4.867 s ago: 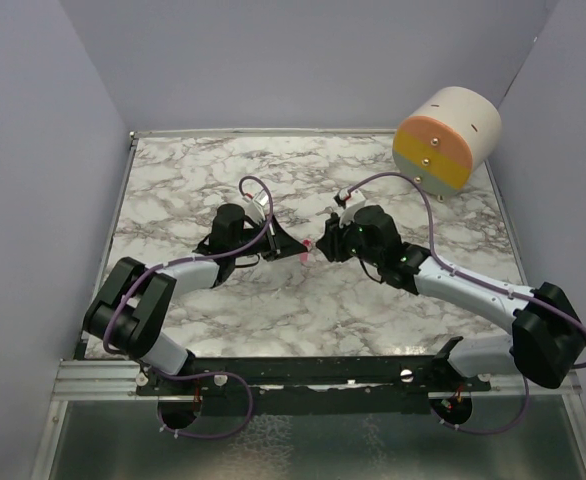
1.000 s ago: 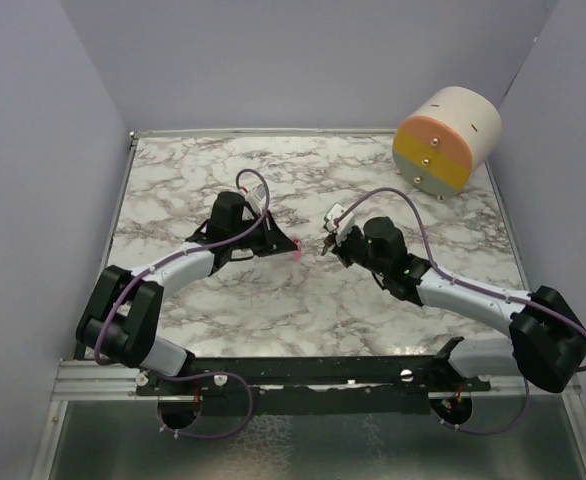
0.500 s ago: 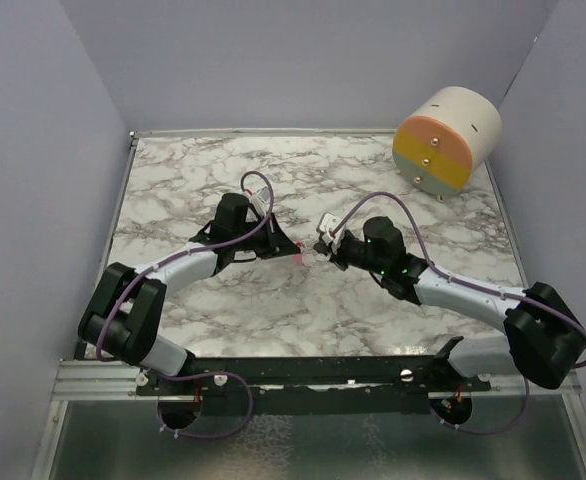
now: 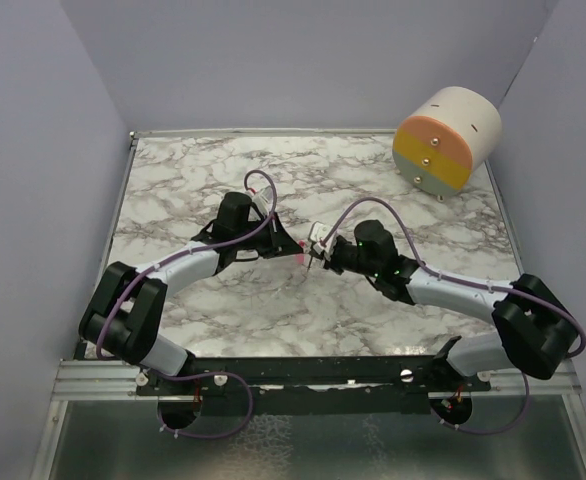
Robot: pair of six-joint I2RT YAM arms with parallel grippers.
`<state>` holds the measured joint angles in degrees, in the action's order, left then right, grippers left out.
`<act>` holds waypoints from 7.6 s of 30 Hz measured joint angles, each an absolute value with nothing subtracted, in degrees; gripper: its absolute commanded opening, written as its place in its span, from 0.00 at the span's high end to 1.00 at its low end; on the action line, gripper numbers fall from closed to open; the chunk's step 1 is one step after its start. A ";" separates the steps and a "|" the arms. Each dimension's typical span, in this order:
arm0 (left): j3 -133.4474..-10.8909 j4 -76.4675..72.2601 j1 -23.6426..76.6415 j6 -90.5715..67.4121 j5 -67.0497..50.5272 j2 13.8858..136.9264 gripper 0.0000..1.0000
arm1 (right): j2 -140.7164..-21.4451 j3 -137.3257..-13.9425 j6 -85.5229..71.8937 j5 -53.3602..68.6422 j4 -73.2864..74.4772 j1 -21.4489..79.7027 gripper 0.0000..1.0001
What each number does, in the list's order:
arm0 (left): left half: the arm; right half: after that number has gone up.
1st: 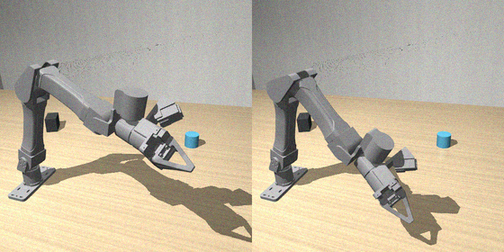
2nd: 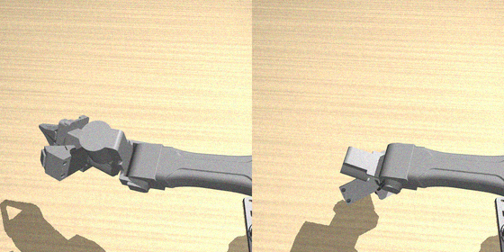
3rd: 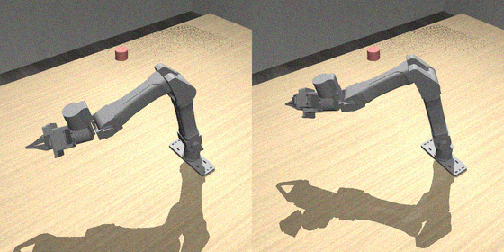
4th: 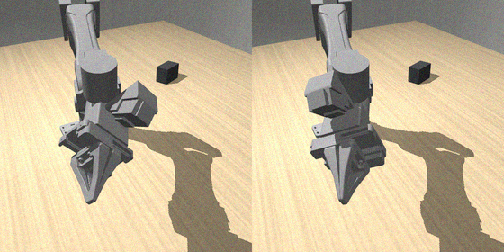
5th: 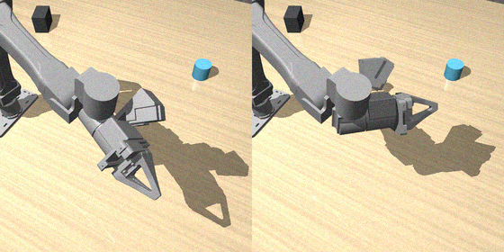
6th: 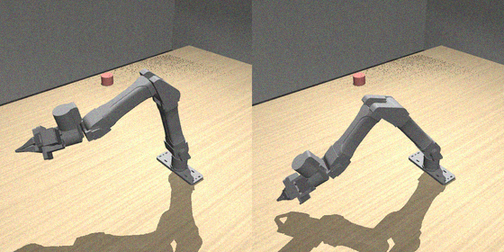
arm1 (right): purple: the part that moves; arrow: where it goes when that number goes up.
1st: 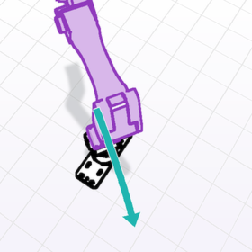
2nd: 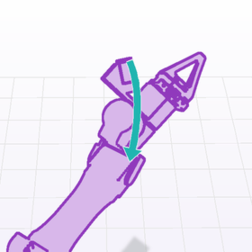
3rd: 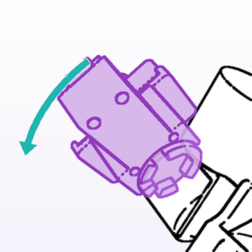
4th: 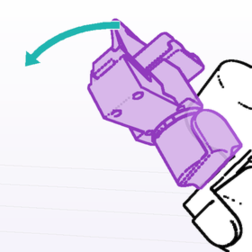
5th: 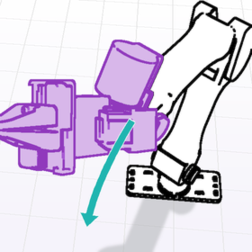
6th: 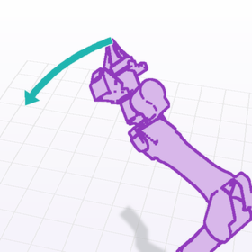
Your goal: Put the keys on the keyring
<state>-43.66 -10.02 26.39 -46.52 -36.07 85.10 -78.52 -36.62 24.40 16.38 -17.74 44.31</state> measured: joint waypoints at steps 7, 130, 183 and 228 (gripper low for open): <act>-43.66 -10.00 26.76 -46.26 -36.56 85.10 1.00 | -79.77 -36.62 25.65 16.36 -18.46 44.45 0.99; -44.62 -6.66 26.57 -40.69 -39.24 87.18 0.81 | -80.01 -36.51 33.17 0.25 -27.05 45.41 0.99; -39.77 3.29 24.80 -38.65 -4.16 65.87 0.42 | -99.63 -49.82 -16.75 3.81 -9.45 40.36 0.28; -36.18 7.64 22.48 -38.19 3.03 53.15 0.63 | -105.65 -61.63 -16.47 -3.64 -8.54 48.42 0.30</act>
